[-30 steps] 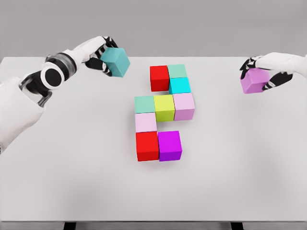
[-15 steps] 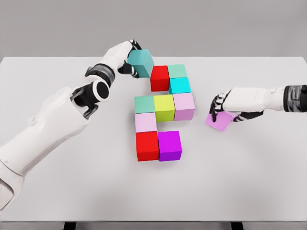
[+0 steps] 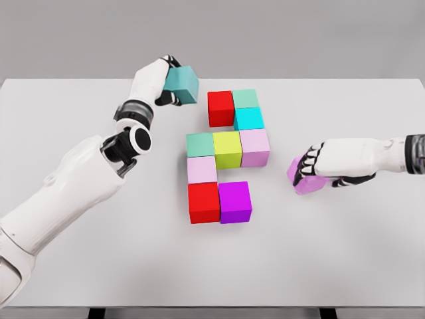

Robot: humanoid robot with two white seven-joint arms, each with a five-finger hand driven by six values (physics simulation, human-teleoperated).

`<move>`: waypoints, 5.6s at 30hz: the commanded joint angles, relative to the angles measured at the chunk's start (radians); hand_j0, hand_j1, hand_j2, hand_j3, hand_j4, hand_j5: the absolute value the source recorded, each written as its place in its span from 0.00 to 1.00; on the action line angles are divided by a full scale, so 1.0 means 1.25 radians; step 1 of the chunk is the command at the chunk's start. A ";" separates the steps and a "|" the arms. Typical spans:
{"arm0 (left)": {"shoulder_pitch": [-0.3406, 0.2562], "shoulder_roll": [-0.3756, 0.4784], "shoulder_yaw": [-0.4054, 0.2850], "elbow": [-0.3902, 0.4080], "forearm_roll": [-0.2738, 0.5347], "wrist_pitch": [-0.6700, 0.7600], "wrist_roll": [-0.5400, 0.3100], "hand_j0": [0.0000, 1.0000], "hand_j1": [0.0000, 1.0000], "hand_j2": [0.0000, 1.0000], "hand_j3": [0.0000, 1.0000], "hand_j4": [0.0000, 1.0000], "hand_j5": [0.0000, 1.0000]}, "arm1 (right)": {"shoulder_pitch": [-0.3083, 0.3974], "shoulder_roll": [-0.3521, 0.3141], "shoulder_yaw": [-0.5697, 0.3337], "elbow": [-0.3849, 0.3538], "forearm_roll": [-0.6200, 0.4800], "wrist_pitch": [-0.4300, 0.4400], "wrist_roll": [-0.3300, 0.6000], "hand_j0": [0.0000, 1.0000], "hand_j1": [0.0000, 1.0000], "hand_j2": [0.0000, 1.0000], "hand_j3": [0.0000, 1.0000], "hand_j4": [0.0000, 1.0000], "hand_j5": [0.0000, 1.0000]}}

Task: Assemble the squares on the desktop into the number 2

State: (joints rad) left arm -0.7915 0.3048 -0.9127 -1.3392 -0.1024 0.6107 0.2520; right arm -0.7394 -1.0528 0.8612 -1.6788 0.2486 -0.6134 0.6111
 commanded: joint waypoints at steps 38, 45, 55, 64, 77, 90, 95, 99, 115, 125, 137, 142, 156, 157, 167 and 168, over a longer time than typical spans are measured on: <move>0.020 0.267 -0.038 -0.109 0.175 0.000 0.021 1.00 1.00 1.00 1.00 1.00 1.00 | 0.005 0.046 -0.005 0.126 0.167 0.002 0.000 1.00 1.00 1.00 1.00 1.00 1.00; -0.089 0.434 -0.198 -0.140 0.259 -0.011 -0.174 0.93 0.93 0.93 0.93 0.93 0.93 | 0.005 0.049 -0.007 0.053 0.152 0.002 0.000 1.00 1.00 1.00 1.00 1.00 1.00; -0.238 0.220 -0.291 0.221 0.079 -0.142 -0.572 1.00 1.00 1.00 1.00 1.00 1.00 | -0.012 0.045 -0.020 0.090 0.041 0.002 0.000 1.00 1.00 1.00 1.00 1.00 1.00; -0.252 0.181 -0.286 0.217 0.078 -0.223 -0.571 1.00 1.00 1.00 1.00 1.00 1.00 | -0.016 -0.150 -0.010 0.087 0.022 0.002 0.000 1.00 1.00 1.00 1.00 1.00 1.00; -0.252 0.069 -0.284 0.303 0.024 -0.225 -0.569 1.00 1.00 1.00 1.00 1.00 1.00 | 0.038 -0.137 0.028 -0.039 0.087 0.002 0.000 1.00 1.00 1.00 1.00 1.00 1.00; -0.252 0.076 -0.260 0.275 0.028 -0.248 -0.577 1.00 1.00 1.00 1.00 1.00 1.00 | 0.031 -0.086 0.028 -0.045 0.092 0.002 0.000 1.00 1.00 1.00 1.00 1.00 1.00; -0.250 0.100 -0.252 0.234 0.029 -0.254 -0.627 1.00 1.00 1.00 1.00 1.00 1.00 | 0.023 -0.077 0.028 -0.051 0.092 0.002 0.000 1.00 1.00 1.00 1.00 1.00 1.00; -0.250 0.108 -0.252 0.234 0.029 -0.254 -0.635 1.00 1.00 1.00 1.00 1.00 1.00 | 0.018 -0.071 0.028 -0.055 0.092 0.002 0.000 1.00 1.00 1.00 1.00 1.00 1.00; -0.227 0.177 -0.257 0.103 0.032 -0.254 -0.661 1.00 1.00 1.00 1.00 1.00 1.00 | 0.006 -0.041 0.029 -0.062 0.091 0.002 0.000 1.00 1.00 1.00 1.00 1.00 1.00; -0.229 0.161 -0.255 0.108 0.032 -0.252 -0.659 1.00 1.00 1.00 1.00 1.00 1.00 | -0.012 -0.024 0.052 -0.062 0.091 0.002 0.000 1.00 1.00 1.00 1.00 1.00 1.00; -0.232 0.154 -0.254 0.111 0.029 -0.250 -0.659 1.00 1.00 1.00 1.00 1.00 1.00 | -0.031 -0.038 0.040 0.034 0.070 0.002 0.000 1.00 1.00 1.00 1.00 1.00 1.00; -0.232 0.148 -0.254 0.111 0.027 -0.248 -0.659 1.00 1.00 1.00 1.00 1.00 1.00 | -0.071 0.053 0.050 0.110 0.016 0.002 0.000 1.00 1.00 1.00 1.00 1.00 1.00; -0.239 0.137 -0.238 0.151 0.027 -0.252 -0.658 1.00 1.00 1.00 1.00 1.00 1.00 | -0.119 0.110 0.098 0.177 0.042 0.002 0.000 1.00 1.00 1.00 1.00 1.00 1.00; -0.238 0.149 -0.220 0.149 0.028 -0.254 -0.659 1.00 1.00 1.00 1.00 1.00 1.00 | -0.119 0.110 0.105 0.171 0.047 0.002 0.000 1.00 1.00 1.00 1.00 1.00 1.00; -0.232 0.154 -0.223 0.104 0.034 -0.298 -0.662 1.00 1.00 1.00 1.00 1.00 1.00 | -0.118 0.110 0.180 0.096 0.059 0.002 0.000 1.00 1.00 1.00 1.00 1.00 1.00; -0.232 0.154 -0.223 0.106 0.034 -0.300 -0.662 1.00 1.00 1.00 1.00 1.00 1.00 | -0.118 0.110 0.180 0.088 0.059 0.002 0.000 1.00 1.00 1.00 1.00 1.00 1.00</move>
State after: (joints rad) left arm -1.0799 0.4961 -1.1920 -1.2006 -0.0596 0.2419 -0.5753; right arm -0.8866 -0.9153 1.0794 -1.5499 0.3255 -0.6127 0.6110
